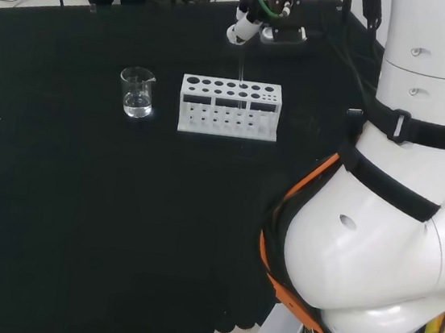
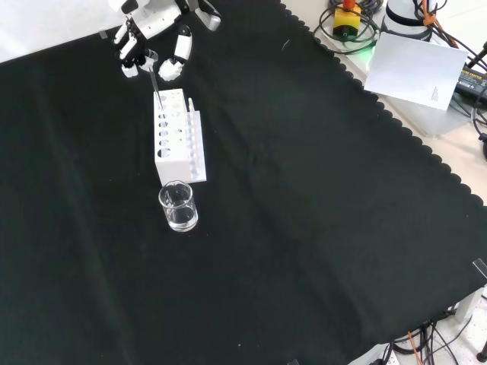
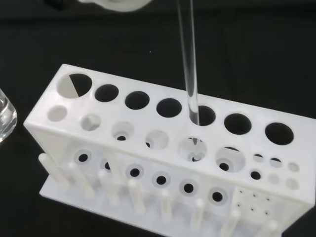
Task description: Take the glass rod from the white test tube rack.
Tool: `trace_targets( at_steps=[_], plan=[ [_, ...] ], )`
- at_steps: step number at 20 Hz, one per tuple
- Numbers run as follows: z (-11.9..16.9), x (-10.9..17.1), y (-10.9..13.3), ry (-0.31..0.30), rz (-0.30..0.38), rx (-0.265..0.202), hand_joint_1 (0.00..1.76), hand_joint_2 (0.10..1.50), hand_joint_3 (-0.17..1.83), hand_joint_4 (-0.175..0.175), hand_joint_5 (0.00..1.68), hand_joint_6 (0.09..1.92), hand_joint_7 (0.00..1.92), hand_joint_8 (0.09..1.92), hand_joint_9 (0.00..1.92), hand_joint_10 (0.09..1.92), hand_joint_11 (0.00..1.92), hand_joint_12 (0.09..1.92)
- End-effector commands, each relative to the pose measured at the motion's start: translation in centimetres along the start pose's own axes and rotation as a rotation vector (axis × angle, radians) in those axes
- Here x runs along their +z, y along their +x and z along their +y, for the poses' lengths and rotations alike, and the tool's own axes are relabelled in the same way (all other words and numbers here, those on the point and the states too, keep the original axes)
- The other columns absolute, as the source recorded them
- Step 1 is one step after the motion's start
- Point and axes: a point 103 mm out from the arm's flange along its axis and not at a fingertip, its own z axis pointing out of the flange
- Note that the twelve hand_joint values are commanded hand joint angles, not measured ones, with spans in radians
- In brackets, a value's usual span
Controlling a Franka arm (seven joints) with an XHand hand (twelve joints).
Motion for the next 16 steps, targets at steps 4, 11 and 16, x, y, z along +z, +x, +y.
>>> trace_targets(
  at_steps=[4,11,16],
  plan=[
    [0.2,-1.1,1.9,-0.074,-0.022,-0.024,1.06,0.98,0.41,-0.175,0.77,1.17,1.18,1.03,1.28,1.14,0.52,1.35],
    [0.9,0.1,2.3,-0.058,-0.073,0.001,1.12,1.06,0.23,-0.175,0.87,1.20,1.29,1.02,1.42,1.10,0.73,1.27],
    [-0.2,-2.3,2.0,-0.221,-0.106,0.066,1.18,0.72,0.71,-0.175,1.08,1.03,1.47,1.02,1.58,1.05,1.17,1.04]
  ],
)
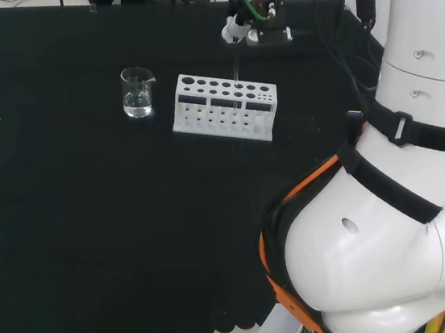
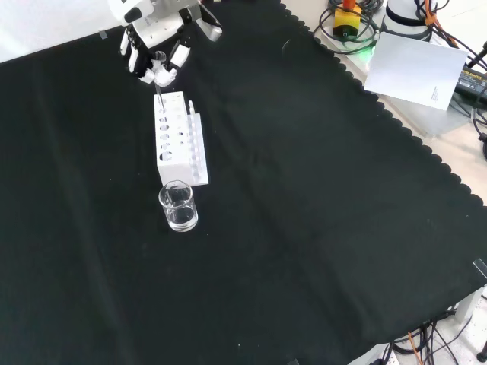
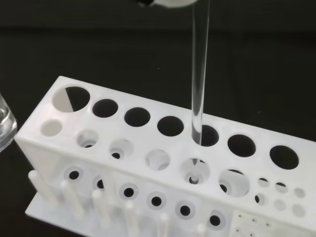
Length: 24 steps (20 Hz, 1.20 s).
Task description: Take the glass rod from the white test tube rack.
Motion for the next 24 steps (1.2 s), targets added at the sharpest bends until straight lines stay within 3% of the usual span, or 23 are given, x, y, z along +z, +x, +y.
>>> trace_targets(
  at_steps=[1,5,11,14,17,20,24],
  plan=[
    [-1.2,-3.2,-0.4,-0.178,-0.039,0.075,1.19,0.68,0.76,-0.175,1.12,0.98,1.50,1.00,1.60,1.03,1.22,1.00],
    [-2.5,-5.7,-0.6,-0.215,-0.006,0.097,1.21,0.59,0.85,-0.175,1.20,0.89,1.54,0.95,1.63,0.97,1.27,0.95],
    [-5.4,-8.9,-0.7,-0.300,0.086,0.078,1.22,0.55,0.88,-0.175,1.25,0.82,1.58,0.87,1.67,0.89,1.30,0.91],
    [-6.4,-9.9,-0.3,-0.318,0.100,0.059,1.22,0.54,0.89,-0.175,1.26,0.81,1.59,0.86,1.68,0.88,1.30,0.91],
    [-7.8,-10.8,0.2,-0.337,0.097,0.045,1.30,0.61,0.81,-0.175,1.16,0.73,1.35,0.94,1.66,0.88,1.28,0.91],
    [-8.5,-11.3,1.1,-0.338,0.092,0.019,1.24,0.54,0.88,-0.175,1.26,0.76,1.54,0.89,1.69,0.86,1.30,0.92],
    [-8.5,-11.5,2.6,-0.336,0.085,-0.025,1.22,0.52,0.91,-0.175,1.28,0.77,1.59,0.85,1.70,0.85,1.31,0.92]
  ],
)
